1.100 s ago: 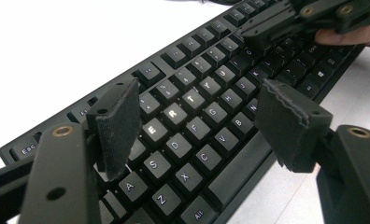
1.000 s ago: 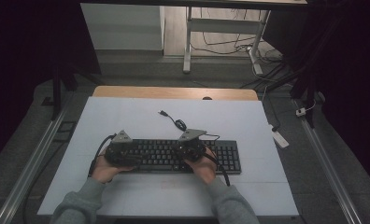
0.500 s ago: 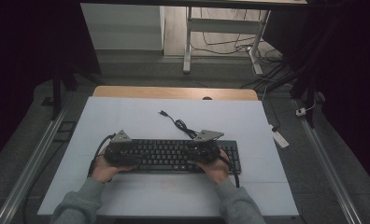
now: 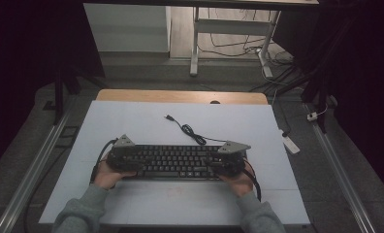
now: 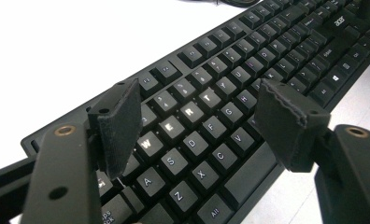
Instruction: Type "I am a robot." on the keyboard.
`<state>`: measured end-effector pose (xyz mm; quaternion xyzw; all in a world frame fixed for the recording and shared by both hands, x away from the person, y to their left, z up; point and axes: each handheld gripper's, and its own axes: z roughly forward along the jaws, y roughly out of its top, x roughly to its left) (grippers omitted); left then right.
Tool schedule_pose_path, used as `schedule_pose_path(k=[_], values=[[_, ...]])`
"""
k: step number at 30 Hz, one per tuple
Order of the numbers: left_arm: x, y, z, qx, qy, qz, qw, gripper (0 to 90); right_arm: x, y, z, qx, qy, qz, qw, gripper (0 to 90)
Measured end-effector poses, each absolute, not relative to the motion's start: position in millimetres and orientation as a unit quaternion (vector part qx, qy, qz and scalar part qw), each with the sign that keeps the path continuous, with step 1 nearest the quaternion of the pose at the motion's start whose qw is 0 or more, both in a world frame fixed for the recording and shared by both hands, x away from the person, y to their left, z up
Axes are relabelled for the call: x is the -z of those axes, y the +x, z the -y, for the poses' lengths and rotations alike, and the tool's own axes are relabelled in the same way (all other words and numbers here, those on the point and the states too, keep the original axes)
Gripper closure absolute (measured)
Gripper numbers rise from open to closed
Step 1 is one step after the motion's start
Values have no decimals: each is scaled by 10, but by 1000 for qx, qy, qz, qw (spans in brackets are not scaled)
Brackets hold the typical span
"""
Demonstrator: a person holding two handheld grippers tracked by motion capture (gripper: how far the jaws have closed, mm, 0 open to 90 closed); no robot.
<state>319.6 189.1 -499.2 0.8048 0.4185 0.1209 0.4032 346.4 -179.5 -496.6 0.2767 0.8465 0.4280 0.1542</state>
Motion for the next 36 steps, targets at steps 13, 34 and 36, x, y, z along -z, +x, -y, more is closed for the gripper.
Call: schedule_pose_path(k=[13, 34, 36], values=[[4999, 3205, -1866, -122, 807, -417, 401, 378, 5010, 3403, 1892, -422, 275, -849, 157, 559], [5035, 3156, -1574, -104, 838, -363, 393, 889, 5009, 3415, 1882, -423, 272, -850, 159, 557], [5052, 3157, -1540, -101, 841, -361, 391, 890, 5010, 3416, 1882, -422, 272, -850, 159, 557]])
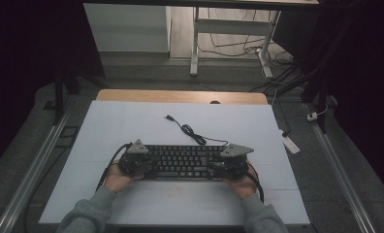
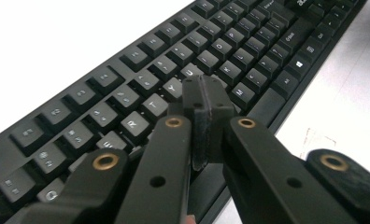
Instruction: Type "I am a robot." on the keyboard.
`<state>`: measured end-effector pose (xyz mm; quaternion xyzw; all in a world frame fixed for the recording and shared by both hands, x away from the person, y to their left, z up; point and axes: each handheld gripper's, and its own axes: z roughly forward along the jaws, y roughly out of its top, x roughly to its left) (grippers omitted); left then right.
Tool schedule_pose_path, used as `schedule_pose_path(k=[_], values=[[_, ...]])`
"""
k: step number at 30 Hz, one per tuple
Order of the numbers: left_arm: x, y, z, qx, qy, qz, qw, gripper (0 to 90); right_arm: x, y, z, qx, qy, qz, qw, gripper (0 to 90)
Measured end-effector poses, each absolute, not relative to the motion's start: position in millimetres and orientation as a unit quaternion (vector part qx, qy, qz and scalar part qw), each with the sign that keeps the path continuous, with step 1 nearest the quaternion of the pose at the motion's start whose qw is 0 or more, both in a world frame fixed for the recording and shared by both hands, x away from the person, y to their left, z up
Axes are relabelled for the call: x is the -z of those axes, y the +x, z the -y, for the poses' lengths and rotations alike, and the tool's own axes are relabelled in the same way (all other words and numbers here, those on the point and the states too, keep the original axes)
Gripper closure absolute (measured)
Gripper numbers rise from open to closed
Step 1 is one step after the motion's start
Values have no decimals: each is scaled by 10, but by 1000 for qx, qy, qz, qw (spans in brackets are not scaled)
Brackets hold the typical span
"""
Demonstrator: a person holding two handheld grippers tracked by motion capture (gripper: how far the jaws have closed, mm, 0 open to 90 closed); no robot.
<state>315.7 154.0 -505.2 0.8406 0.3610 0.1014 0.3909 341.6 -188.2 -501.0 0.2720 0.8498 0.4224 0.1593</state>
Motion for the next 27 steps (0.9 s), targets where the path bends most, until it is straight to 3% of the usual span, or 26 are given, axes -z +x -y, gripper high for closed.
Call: schedule_pose_path(k=[27], values=[[5189, 3182, -1354, -95, 864, -346, 353, 890, 5012, 3426, 1894, -419, 275, -850, 161, 557]])
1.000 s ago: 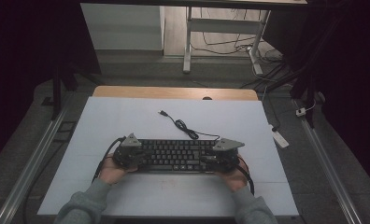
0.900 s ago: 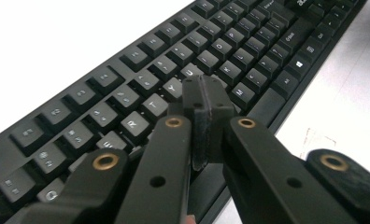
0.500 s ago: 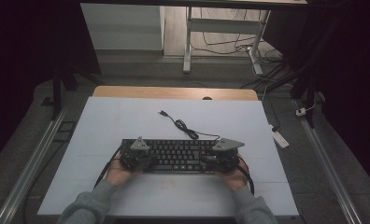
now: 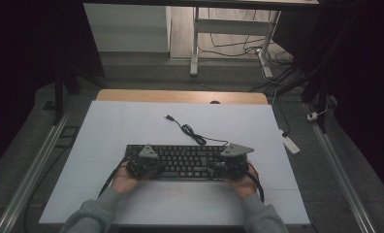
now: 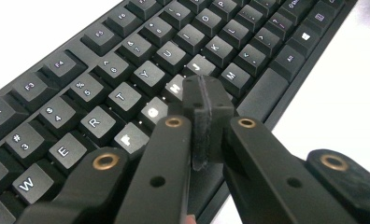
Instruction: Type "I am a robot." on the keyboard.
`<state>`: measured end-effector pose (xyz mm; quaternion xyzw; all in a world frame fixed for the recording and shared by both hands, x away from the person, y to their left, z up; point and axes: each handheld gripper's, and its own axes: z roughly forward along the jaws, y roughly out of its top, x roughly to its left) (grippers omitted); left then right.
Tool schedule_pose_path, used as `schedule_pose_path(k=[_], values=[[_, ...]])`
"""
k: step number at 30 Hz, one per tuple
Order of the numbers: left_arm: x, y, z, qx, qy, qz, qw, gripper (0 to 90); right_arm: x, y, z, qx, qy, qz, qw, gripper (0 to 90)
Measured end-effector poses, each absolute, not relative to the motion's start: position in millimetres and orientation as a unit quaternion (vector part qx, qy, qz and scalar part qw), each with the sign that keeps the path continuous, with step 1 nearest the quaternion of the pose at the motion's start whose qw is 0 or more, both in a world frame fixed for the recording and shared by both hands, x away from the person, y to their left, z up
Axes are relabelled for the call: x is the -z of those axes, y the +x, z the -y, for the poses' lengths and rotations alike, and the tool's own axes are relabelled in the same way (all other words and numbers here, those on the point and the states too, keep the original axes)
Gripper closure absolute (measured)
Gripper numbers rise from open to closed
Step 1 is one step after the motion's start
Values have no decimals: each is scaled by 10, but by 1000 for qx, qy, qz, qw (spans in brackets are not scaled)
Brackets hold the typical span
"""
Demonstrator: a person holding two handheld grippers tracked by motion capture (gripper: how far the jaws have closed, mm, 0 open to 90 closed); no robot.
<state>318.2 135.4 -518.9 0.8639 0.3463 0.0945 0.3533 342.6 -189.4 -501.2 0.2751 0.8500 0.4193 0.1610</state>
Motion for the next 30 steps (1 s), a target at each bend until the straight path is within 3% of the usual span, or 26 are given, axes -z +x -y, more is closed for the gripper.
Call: schedule_pose_path(k=[13, 18, 30], values=[[5206, 3177, -1341, -96, 865, -347, 349, 889, 5014, 3428, 1893, -418, 276, -850, 161, 557], [5125, 3155, -1406, -101, 851, -348, 380, 863, 5010, 3428, 1898, -419, 277, -849, 161, 557], [4977, 3146, -1707, -114, 815, -392, 411, 455, 5011, 3433, 1903, -418, 279, -849, 162, 557]])
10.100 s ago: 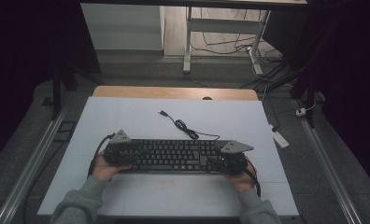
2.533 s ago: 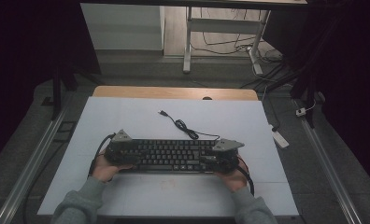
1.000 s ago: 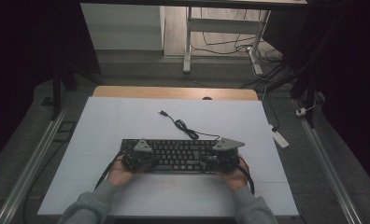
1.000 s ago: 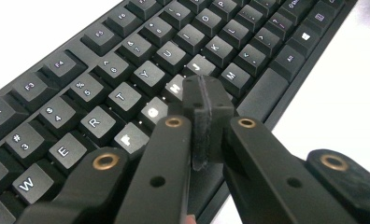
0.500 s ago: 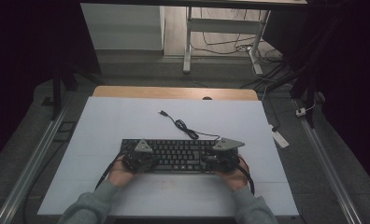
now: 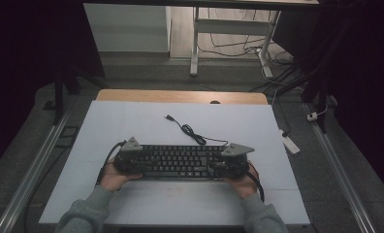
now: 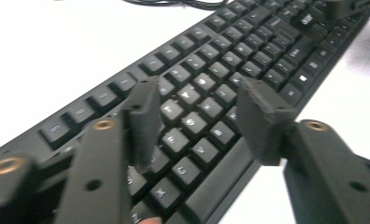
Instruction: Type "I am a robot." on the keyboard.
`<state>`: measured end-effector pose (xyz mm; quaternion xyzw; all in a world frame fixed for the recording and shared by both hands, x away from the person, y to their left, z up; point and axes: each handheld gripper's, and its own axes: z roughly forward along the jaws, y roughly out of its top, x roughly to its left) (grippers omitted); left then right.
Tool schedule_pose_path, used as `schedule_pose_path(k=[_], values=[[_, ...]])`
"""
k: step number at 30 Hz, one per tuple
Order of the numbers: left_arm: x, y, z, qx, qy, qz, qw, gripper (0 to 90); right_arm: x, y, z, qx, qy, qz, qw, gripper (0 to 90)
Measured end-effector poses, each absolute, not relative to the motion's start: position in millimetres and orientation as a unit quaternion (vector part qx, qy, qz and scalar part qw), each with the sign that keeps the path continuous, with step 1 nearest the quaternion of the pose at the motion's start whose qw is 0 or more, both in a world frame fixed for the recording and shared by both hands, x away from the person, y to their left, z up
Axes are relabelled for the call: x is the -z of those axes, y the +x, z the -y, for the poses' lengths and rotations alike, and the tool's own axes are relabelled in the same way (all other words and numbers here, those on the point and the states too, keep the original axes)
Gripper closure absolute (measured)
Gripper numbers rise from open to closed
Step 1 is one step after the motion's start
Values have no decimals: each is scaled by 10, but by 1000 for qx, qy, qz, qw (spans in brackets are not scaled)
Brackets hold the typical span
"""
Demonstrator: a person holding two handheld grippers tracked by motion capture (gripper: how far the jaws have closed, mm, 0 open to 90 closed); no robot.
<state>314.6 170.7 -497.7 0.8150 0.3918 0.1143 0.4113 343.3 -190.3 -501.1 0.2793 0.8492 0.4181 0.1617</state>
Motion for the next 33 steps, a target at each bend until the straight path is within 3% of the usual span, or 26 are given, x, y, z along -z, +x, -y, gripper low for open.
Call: schedule_pose_path(k=[7, 33], values=[[4973, 3157, -1786, -116, 810, -405, 407, 379, 5012, 3441, 1907, -419, 279, -849, 162, 557], [4974, 3161, -1824, -116, 810, -407, 406, 366, 4908, 3436, 1819, -443, 273, -840, 152, 558]])
